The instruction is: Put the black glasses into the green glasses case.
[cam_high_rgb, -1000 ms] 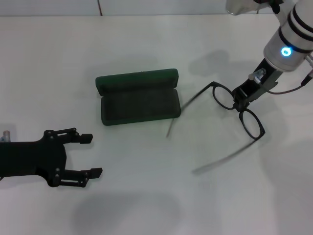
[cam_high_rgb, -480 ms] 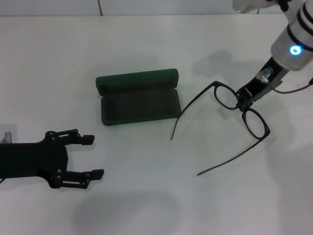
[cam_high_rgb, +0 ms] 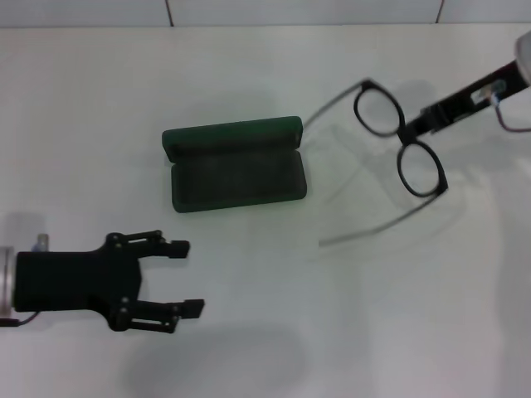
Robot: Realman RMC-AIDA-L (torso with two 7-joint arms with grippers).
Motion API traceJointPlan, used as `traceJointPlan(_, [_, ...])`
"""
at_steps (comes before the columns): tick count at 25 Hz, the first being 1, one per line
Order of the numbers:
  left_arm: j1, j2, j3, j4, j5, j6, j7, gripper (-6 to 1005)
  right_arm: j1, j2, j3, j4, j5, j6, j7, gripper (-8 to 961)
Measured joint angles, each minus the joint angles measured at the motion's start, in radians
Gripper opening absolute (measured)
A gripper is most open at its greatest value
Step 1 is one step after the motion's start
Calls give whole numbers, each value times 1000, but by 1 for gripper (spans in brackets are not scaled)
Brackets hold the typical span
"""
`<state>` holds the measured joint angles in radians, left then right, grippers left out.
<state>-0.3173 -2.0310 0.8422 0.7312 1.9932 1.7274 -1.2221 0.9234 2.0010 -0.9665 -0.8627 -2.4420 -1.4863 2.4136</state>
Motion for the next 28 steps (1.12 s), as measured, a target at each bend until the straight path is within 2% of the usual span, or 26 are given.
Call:
traceJointPlan(4, [-37,-5,0,-63,0,-3,3,881,-47,-14,73,5,143,25,-123,54])
traceJointPlan(7, [-66,-24,0,-97,-2,0,0,880,-79,-22,91,23,267,58,-217,54])
traceJointPlan(8, [-72,-28,0,-104,-4,0,0,879,-79,-22,91,23,267,58,-217,54])
traceJointPlan(9, [-80,-35,0,-114,-8,0,2,878,-93,-22,93,50,353,80,-286,54])
traceJointPlan(12, [-99,-48,2,-134,-20,0,13,877,-98,-22,94,107,456,102,-374,54])
traceJointPlan(13, [-126,-57,4,-162,-33,-4,37,876,-97,-22,94,127,487,109,-402,54])
traceJointPlan(16, [-168,-59,-1,-235,-60,-39,77,874,-91,-17,94,181,568,121,-476,54])
traceJointPlan(19, [-192,-56,-8,-306,-136,-89,105,744,-90,-4,94,219,650,120,-549,53])
traceJointPlan(24, [-195,-59,-4,-329,-207,-90,166,501,-99,13,88,245,720,101,-619,53])
traceJointPlan(28, [-205,-59,-5,-356,-256,-91,170,405,-92,17,86,306,748,92,-668,53])
